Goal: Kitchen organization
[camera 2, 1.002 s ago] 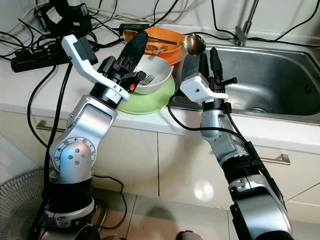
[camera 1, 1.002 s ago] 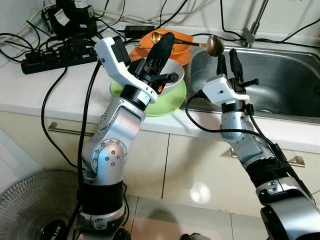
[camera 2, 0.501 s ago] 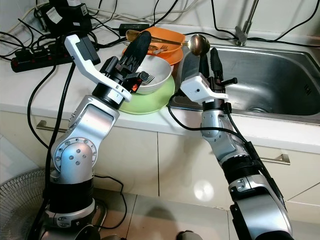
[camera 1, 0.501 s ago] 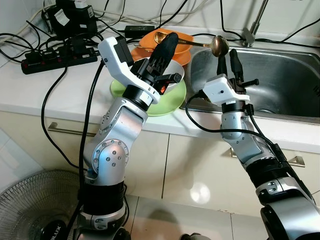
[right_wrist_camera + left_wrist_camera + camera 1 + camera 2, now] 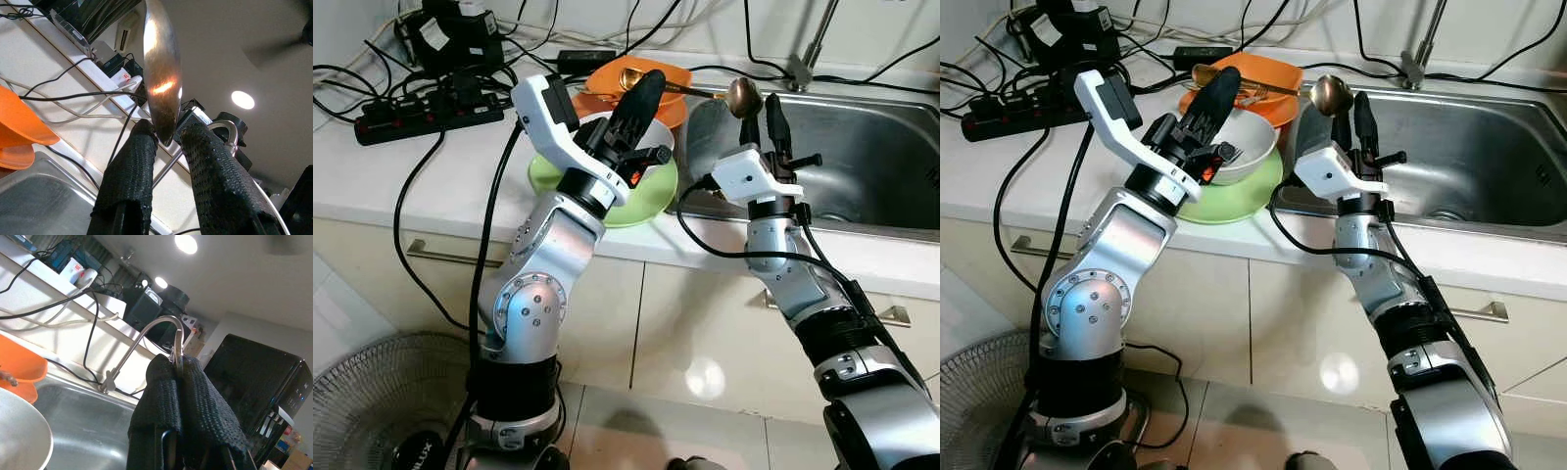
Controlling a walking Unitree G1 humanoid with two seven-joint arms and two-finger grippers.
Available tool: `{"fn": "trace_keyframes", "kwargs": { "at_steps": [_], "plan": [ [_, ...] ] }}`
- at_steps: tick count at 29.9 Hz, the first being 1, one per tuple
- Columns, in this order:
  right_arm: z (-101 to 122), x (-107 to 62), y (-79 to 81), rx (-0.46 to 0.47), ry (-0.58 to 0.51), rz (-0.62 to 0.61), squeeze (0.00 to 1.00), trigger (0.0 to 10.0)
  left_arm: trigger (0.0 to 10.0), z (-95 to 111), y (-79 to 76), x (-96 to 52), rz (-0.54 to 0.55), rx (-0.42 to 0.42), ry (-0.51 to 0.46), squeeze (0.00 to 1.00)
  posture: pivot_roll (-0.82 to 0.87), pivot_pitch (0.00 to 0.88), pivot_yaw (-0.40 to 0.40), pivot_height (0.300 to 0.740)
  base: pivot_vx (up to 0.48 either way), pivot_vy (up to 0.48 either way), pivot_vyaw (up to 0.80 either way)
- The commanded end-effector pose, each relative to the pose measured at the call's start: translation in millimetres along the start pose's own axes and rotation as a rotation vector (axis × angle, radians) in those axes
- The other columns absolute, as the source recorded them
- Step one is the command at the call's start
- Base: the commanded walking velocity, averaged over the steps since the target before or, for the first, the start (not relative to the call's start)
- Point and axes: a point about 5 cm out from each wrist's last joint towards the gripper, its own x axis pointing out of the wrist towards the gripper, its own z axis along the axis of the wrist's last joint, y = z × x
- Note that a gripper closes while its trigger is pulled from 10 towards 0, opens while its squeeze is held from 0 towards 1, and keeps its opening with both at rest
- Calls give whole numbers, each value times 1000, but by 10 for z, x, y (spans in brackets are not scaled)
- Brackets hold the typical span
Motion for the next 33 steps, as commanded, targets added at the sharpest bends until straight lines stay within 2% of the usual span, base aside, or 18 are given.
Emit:
{"fn": "trace_keyframes", "kwargs": {
  "at_steps": [1,19,20,21,22,33],
  "plan": [
    [9,52,-42,7,4,-28,0,10000,10000,-82,-64,24,-10,-38,22,0,30,43,20,732,0,0,0],
    [27,57,-27,16,1,-28,0,10000,10000,-133,-71,18,-16,-46,61,0,31,45,24,732,0,0,0],
    [28,57,-27,16,0,-27,0,6196,10000,-131,-69,18,-14,-44,60,0,31,45,24,732,0,0,0],
    [28,56,-28,17,-1,-27,0,6196,10000,-130,-68,18,-13,-42,59,0,31,45,24,732,0,0,0],
    [29,56,-28,18,-4,-28,0,0,10000,-129,-67,19,-12,-42,58,0,31,45,23,732,0,0,0],
    [31,57,-29,22,-5,-29,0,0,10000,-132,-53,20,-1,-39,62,0,32,43,23,732,0,0,0]
  ]
}}
